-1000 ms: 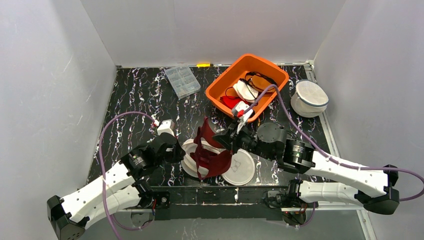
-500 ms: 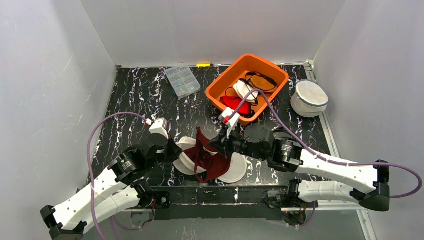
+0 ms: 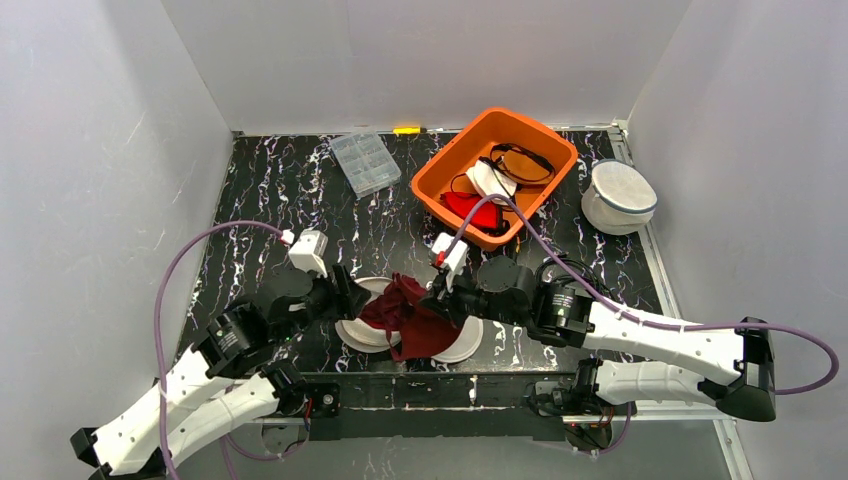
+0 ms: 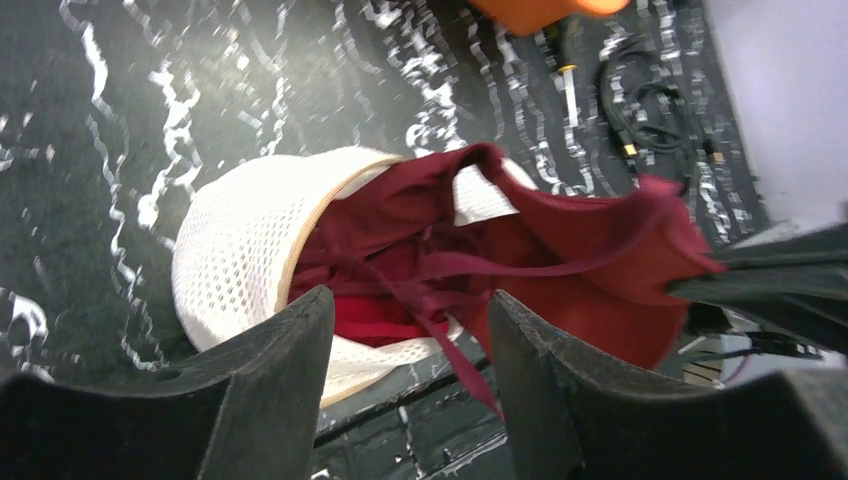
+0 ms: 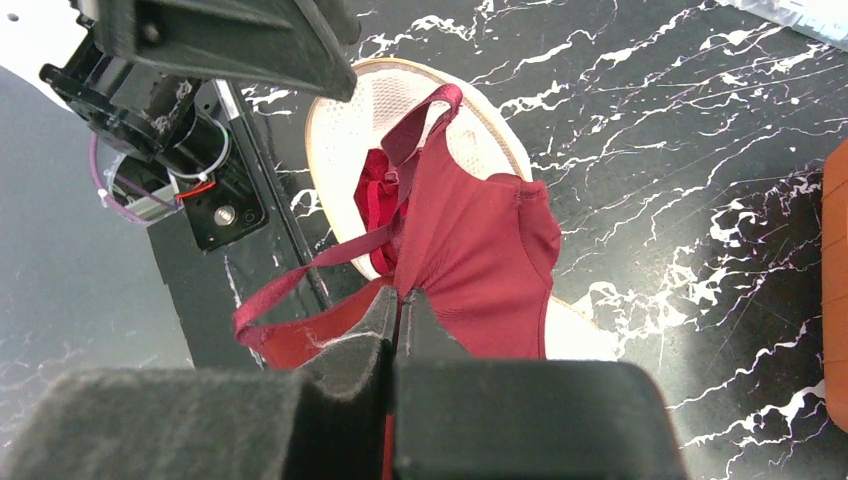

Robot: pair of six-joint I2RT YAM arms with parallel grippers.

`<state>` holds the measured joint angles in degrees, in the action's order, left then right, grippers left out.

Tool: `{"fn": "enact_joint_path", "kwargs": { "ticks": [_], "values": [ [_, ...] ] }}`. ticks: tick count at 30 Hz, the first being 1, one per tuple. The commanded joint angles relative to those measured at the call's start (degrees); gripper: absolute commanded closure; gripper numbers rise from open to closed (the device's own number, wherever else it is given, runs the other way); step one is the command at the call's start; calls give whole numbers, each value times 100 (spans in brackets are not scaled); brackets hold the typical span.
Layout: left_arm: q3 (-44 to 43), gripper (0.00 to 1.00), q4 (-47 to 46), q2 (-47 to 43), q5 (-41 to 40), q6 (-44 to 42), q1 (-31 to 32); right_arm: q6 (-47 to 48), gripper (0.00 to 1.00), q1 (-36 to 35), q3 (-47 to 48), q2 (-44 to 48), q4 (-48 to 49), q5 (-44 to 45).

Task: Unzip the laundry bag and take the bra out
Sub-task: Pick up the bra from the laundry bag.

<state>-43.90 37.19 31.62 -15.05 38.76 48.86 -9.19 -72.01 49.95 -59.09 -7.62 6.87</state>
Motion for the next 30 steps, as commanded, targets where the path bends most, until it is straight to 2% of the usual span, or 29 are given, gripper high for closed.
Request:
{"fn": "enact_joint_path", "kwargs": {
  "ticks": [1,5,11,17,20,27,30],
  "values": [
    [-238,42,-686,-283,648,-965,-16,211,99,20,-69,28,131,-223],
    [-98,37,-1656,-389,1463,-1554,-9,233,99,25,-116,25,225,-438],
    [509,29,-3117,-668,3065,-3014,-12,314,99,22,-62,32,209,-992],
    [85,28,-2411,-160,3924,-4457,-13,357,99,20,-13,22,56,-1214],
    [-46,29,-1979,132,3979,-4941,-16,378,99,20,16,7,37,-1278],
    [-99,35,-1474,351,4046,-5378,-16,443,99,25,143,-11,-70,-1280],
    [-24,45,-1439,367,4103,-5319,-16,453,99,22,146,-13,-53,-1241]
  ]
}}
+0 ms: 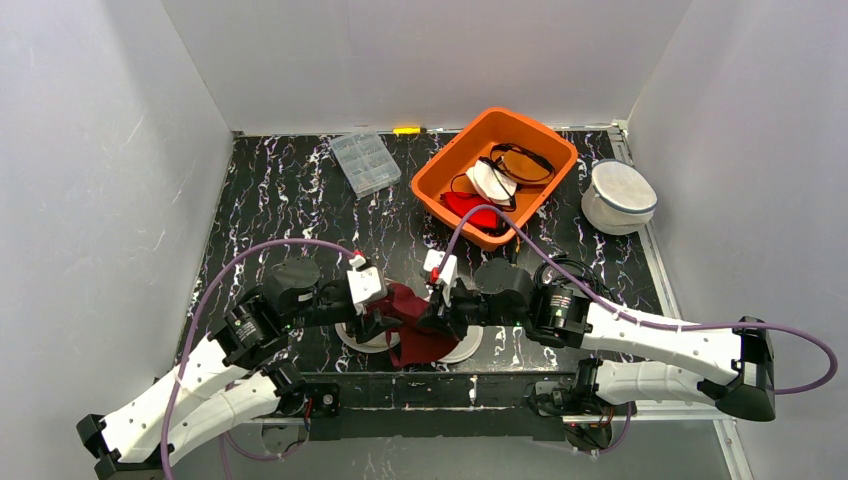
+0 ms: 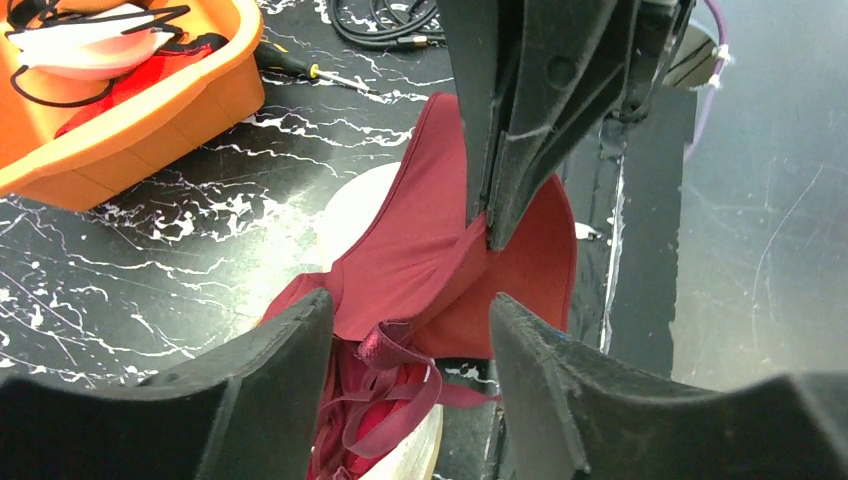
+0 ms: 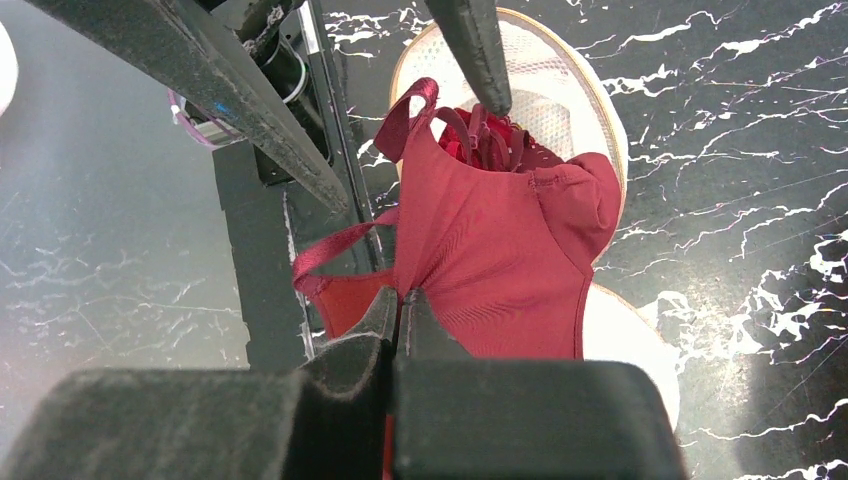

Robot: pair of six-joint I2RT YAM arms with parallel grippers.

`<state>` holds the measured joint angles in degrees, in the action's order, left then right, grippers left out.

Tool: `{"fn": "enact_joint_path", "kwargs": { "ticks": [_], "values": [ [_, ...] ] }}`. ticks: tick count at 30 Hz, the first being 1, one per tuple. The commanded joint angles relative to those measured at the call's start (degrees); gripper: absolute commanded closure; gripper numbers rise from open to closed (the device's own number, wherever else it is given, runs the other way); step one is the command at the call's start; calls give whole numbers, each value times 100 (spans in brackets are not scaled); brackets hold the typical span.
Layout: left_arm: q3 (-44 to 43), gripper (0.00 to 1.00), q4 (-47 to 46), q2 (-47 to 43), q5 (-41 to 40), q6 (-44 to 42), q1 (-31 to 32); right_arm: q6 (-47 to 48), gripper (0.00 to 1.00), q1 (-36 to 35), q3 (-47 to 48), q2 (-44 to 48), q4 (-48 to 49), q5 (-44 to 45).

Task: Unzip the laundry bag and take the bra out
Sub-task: Pick up the bra from the laundry bag.

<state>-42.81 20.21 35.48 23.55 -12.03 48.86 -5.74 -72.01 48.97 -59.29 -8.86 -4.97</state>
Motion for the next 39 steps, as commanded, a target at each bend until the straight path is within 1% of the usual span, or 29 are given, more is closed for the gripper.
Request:
{"fn": "enact_joint_path", "kwargs": {
  "ticks": [1,5,7,9,13,16,18,22,24,28,29,30,32,33,35,36,37,38,39],
  "values": [
    [-99,49,263,-11,247,-212,-17,100,99,25,245,-1,89,-56],
    [66,65,153,97,159,-75,-10,59,99,27,259,-59,136,-57],
    [129,68,62,138,226,16,-8,63,99,26,300,-95,124,-56],
    [204,69,-55,134,290,103,-4,64,99,21,350,-140,92,-61],
    [277,65,-138,122,272,140,1,83,99,22,417,-175,47,-56],
    [305,52,-133,127,227,121,6,90,99,28,458,-203,44,-57],
    [324,47,-140,119,177,98,20,90,99,27,508,-235,43,-72],
    [345,45,-139,120,134,58,48,88,99,24,589,-291,21,-83],
    [346,51,-139,129,105,40,61,86,99,26,613,-296,2,-91],
    [302,76,-146,233,-52,56,91,9,99,25,612,-312,-6,-91],
    [293,81,-156,251,-115,92,89,-56,99,21,618,-312,-2,-38],
    [276,85,-190,256,-167,177,93,-176,91,25,648,-316,-33,87],
    [256,91,-336,217,-170,353,97,-462,69,27,837,-364,-343,539],
    [267,94,-433,175,-178,452,97,-600,59,23,950,-380,-487,758],
    [369,100,-670,80,-287,647,97,-861,38,21,1064,-319,-650,927],
    [439,100,-774,33,-394,754,97,-998,30,20,1114,-260,-710,984],
    [505,100,-860,3,-485,865,97,-1145,20,20,1142,-180,-765,1036],
    [588,100,-943,-32,-551,980,97,-1300,13,21,1161,-94,-799,1122],
    [655,100,-1017,-75,-606,1102,109,-1463,10,20,1162,42,-843,1259]
  ]
}}
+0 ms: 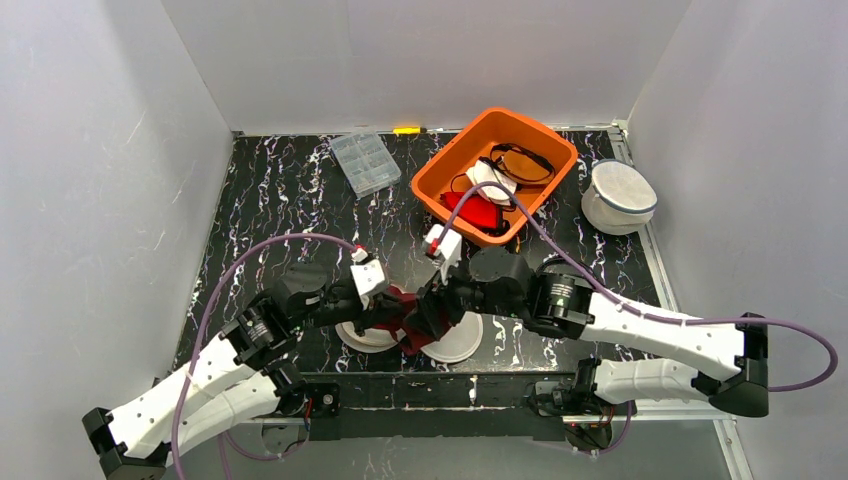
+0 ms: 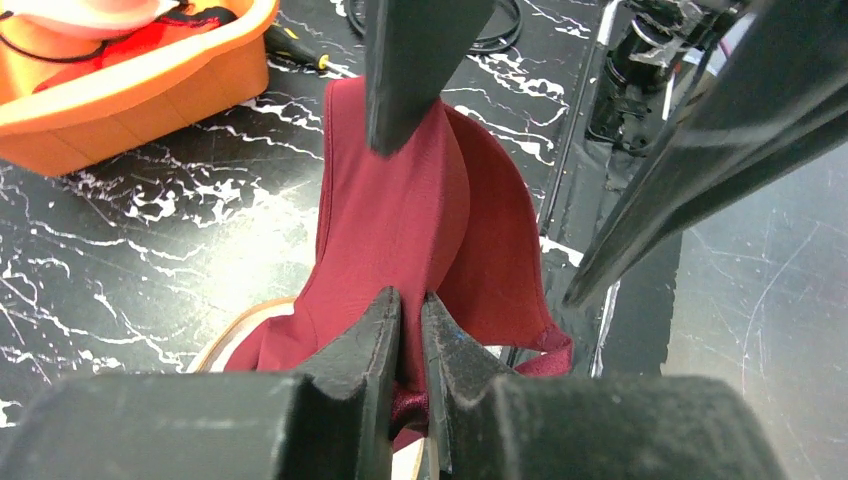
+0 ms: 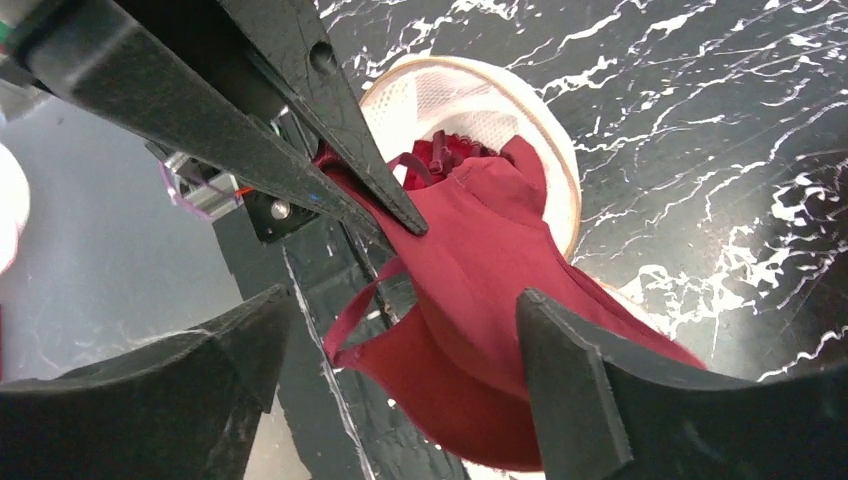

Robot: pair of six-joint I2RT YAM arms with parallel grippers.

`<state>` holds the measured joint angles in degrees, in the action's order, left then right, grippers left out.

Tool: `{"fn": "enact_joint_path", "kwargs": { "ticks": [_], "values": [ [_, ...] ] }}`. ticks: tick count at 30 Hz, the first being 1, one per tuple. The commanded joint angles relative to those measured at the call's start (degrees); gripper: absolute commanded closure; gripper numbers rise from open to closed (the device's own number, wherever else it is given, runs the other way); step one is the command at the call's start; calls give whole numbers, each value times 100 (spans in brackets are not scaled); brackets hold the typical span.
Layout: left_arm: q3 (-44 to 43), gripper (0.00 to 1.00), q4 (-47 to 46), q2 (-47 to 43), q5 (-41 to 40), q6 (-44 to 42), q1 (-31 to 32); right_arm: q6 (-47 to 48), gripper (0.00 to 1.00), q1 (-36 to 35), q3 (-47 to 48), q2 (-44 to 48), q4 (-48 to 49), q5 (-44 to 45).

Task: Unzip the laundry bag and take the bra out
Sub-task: Pick up the bra from the laundry bag.

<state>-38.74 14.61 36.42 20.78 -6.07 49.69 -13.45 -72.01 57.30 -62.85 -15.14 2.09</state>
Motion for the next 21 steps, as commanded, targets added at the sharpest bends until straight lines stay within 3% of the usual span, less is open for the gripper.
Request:
{"fn": "enact_joint_path", "kwargs": {
  "ticks": [1,8,12,21],
  "values": [
    [305,100,-527,-205,-393,563,42,-892,6,20,303,528,-230,722],
    [558,100,-919,-642,-1030,753,253,-3017,1,30,-797,1765,-33,2773],
    [528,100,-956,-689,-1099,683,282,-3865,1,38,-1259,1854,52,2902],
    [519,100,-928,-579,-1135,631,445,-4468,1,109,-1555,1547,807,3101]
  ]
}}
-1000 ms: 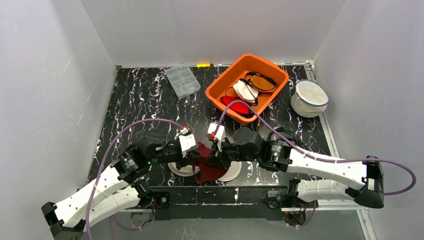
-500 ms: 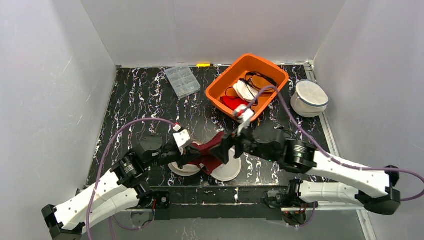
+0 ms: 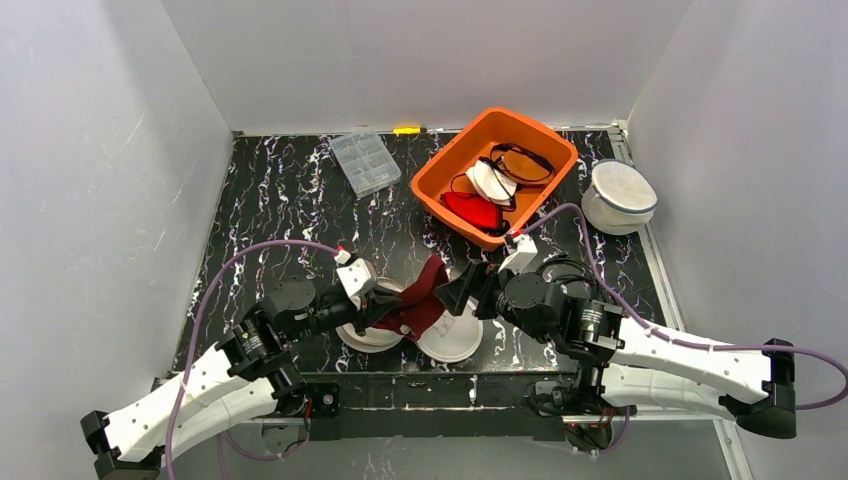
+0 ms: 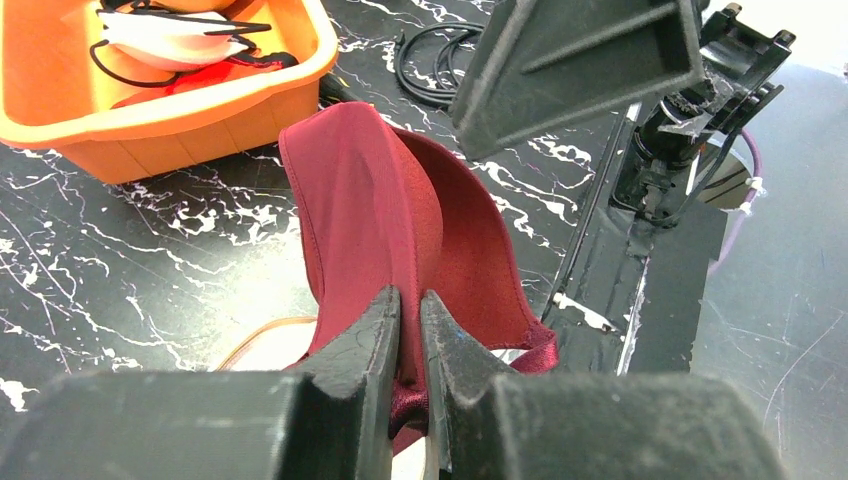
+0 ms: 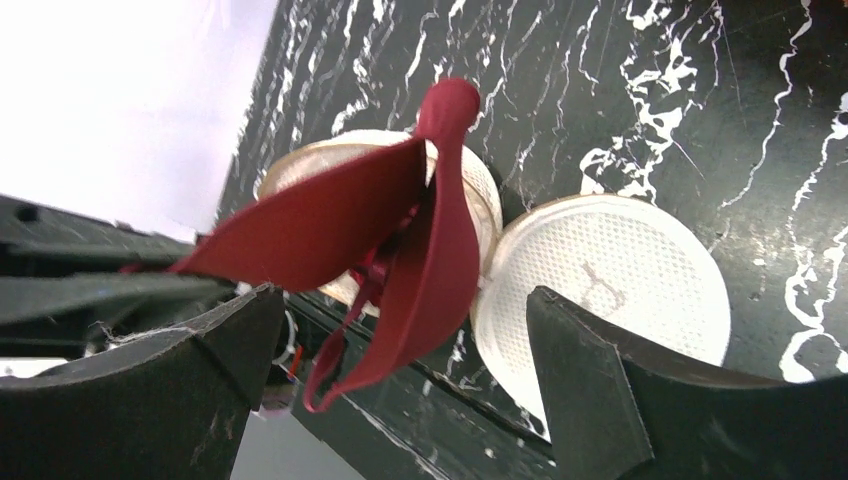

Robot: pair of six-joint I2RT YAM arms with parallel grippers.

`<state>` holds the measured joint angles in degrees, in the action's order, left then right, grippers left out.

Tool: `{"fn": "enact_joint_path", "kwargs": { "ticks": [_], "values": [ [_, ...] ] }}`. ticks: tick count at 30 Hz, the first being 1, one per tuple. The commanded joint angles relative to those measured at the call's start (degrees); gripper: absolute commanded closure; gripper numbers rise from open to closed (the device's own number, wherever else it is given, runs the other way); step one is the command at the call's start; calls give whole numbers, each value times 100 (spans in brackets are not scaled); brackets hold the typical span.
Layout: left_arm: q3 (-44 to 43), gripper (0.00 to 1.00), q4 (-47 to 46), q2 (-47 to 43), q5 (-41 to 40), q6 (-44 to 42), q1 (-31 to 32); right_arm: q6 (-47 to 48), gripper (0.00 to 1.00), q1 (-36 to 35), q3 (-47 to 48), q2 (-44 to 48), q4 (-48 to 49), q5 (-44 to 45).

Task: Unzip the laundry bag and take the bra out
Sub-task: Pick up the bra from the laundry bag.

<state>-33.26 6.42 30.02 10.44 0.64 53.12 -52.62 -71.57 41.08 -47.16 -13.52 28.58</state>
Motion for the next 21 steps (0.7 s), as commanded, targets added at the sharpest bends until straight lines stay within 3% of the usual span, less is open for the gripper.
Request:
{"fn": "enact_joint_path", "kwargs": {
  "ticks": [1,6,12,21],
  "values": [
    [-38,100,-95,83,-104,-38,136,-673,1,81,105,-79,585,595],
    [-117,100,56,236,-236,-300,346,-1040,1,165,287,-311,579,784],
    [-155,100,107,364,-494,-402,521,-1210,1,405,856,-1018,-136,401],
    [-122,100,167,231,-675,-456,593,-1422,1,548,689,-1261,-273,-216]
  ]
}}
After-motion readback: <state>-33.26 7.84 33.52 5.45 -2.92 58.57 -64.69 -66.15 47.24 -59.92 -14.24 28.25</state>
